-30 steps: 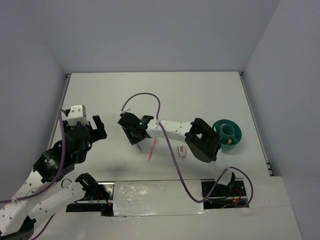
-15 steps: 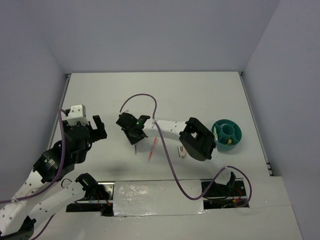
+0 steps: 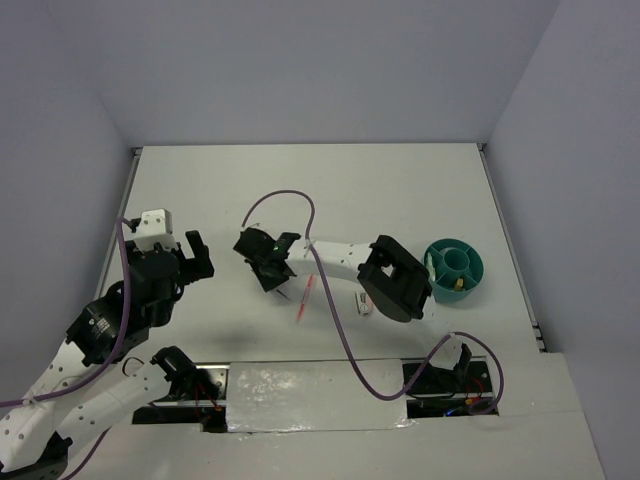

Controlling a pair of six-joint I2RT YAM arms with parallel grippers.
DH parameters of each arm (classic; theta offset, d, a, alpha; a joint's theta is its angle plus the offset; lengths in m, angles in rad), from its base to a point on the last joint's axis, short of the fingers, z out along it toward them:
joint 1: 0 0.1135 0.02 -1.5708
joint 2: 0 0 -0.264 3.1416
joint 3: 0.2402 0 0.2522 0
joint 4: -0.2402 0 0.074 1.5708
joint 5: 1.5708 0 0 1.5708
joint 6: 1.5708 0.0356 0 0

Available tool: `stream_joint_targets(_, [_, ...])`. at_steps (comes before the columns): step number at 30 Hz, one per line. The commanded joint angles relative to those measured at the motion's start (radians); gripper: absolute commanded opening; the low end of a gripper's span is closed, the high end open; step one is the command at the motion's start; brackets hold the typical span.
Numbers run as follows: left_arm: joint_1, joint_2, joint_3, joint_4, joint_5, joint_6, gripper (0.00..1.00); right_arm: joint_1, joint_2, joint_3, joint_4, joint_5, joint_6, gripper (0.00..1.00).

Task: Sort the stationery into containers
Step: Pick up the pen from the center of the board.

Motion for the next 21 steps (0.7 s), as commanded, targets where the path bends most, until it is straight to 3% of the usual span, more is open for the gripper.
stream_joint_targets(1, [0.005,-0.007,-0.006,0.034,-0.001,0.022,0.99,0.031,0.054,0.001,-0.035,-0.021,0.024,0.29])
stream_joint_targets(7, [0.005,-0.032,-0.003,0.022,-0.031,0.005,0.99,0.093,0.054,-0.042,-0.075,0.029,0.053,0.24])
stream_joint_targets(10, [0.005,-0.045,0.000,0.014,-0.047,-0.004,0.99,0.124,0.049,-0.086,-0.054,0.011,0.073,0.11])
stream_joint_targets(11, [0.005,-0.052,-0.001,0.011,-0.053,-0.006,0.99,0.133,0.051,-0.097,-0.045,0.003,0.079,0.00])
stream_joint_targets(17, [0.005,-0.087,0.007,-0.017,-0.103,-0.044,0.99,0.164,-0.052,-0.229,0.173,-0.125,0.139,0.00])
stream_joint_targets(21, [0.008,-0.114,0.014,-0.040,-0.142,-0.093,0.99,0.152,-0.336,-0.347,0.401,-0.149,0.164,0.00])
